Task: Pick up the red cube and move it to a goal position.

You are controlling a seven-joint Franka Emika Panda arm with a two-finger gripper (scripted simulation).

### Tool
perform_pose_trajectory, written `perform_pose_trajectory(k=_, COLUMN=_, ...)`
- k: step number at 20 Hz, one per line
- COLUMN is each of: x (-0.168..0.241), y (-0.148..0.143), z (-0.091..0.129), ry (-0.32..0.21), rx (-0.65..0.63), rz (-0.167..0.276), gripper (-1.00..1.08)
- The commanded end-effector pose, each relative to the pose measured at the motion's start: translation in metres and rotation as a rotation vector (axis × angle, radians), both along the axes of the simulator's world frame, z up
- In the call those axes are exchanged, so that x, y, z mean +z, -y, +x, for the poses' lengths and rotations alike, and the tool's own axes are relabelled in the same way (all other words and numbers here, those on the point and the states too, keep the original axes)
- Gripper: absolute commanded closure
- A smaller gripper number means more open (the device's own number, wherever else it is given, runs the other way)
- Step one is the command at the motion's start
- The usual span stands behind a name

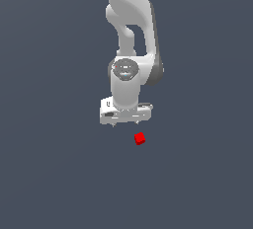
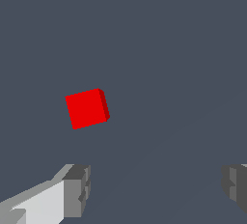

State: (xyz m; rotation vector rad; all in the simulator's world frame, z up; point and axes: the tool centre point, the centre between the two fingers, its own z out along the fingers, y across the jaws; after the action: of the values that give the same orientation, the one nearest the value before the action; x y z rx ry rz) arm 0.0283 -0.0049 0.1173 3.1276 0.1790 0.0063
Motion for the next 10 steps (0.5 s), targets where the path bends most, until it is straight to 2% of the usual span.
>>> perform_pose_trajectory(k=1, x=-0.021, y=-0.013, z=0.007, ry=-0.001, rx=0.050, rz=0.003, gripper=-0.92)
perform_pose_trajectory(k=10, x=-0.079, y=-0.053, z=0.024, ry=-0.004, rx=0.196, rz=0.008, gripper=-0.92)
